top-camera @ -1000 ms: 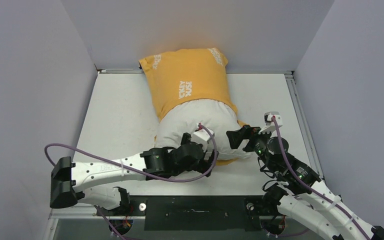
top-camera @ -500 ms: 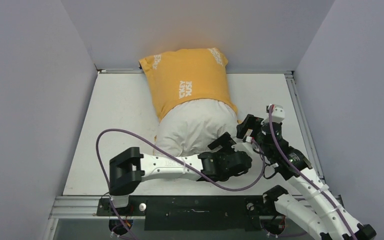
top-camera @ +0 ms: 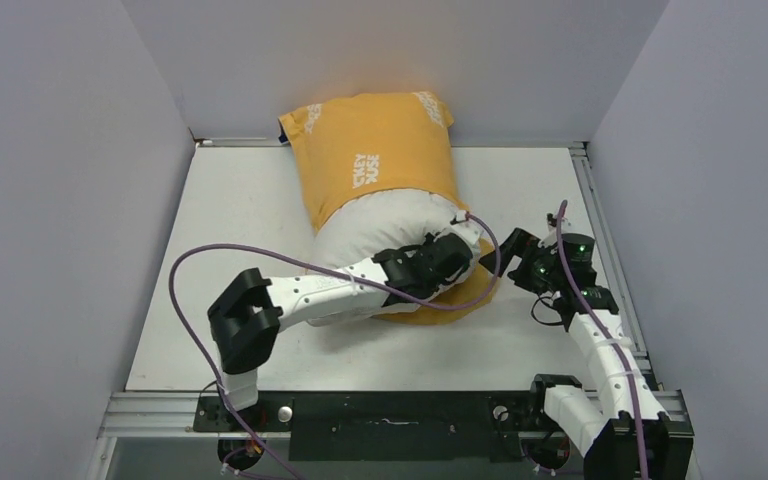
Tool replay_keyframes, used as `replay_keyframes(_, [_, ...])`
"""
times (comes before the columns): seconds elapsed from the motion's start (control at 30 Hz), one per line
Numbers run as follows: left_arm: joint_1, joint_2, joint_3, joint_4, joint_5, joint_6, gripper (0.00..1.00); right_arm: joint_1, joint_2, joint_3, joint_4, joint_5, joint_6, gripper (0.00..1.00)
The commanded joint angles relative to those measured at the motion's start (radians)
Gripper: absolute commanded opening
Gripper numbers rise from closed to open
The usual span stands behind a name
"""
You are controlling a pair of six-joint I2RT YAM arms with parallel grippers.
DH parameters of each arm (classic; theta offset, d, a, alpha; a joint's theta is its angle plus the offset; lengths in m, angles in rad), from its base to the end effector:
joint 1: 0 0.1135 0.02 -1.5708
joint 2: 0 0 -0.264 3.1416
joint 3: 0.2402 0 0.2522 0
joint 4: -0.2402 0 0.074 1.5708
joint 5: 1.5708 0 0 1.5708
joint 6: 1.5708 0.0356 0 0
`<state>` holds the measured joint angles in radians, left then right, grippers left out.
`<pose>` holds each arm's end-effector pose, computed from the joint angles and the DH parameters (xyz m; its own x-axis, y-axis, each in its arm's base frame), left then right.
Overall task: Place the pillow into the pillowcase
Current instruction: Stuff the pillow into the pillowcase.
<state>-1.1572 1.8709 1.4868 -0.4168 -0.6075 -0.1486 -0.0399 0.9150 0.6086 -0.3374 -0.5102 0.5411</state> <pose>0.1872 -0.3760 0.2554 -0.3730 0.5475 -0.7491 0.5429 0.7835 0.3023 0.1952 0.0096 0.2430 -0.6972 0.4777 -0.5346 0.0042 0.7484 0.6632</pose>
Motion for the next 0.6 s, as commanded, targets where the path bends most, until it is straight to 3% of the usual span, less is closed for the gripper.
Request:
replay_keyframes(0.0, [0.117, -0.148, 0.026, -0.032, 0.147, -0.110, 0.00, 0.025, -0.018, -0.060, 0.092, -0.136, 0.009, 0.93])
replay_keyframes(0.13, [0.201, -0.231, 0.053, -0.054, 0.296, -0.175, 0.00, 0.165, -0.037, -0.115, 0.151, -0.090, 0.083, 0.96])
replay_keyframes(0.23, [0.253, -0.264, 0.076, -0.055, 0.397, -0.215, 0.00, 0.258, -0.037, -0.144, 0.213, -0.041, 0.150, 0.84])
replay_keyframes(0.33, [0.276, -0.268, 0.114, -0.067, 0.454, -0.229, 0.00, 0.320, -0.027, -0.194, 0.386, -0.044, 0.261, 0.69])
replay_keyframes(0.57, [0.300, -0.242, 0.203, -0.090, 0.515, -0.268, 0.00, 0.444, 0.099, -0.256, 0.668, 0.032, 0.396, 0.49])
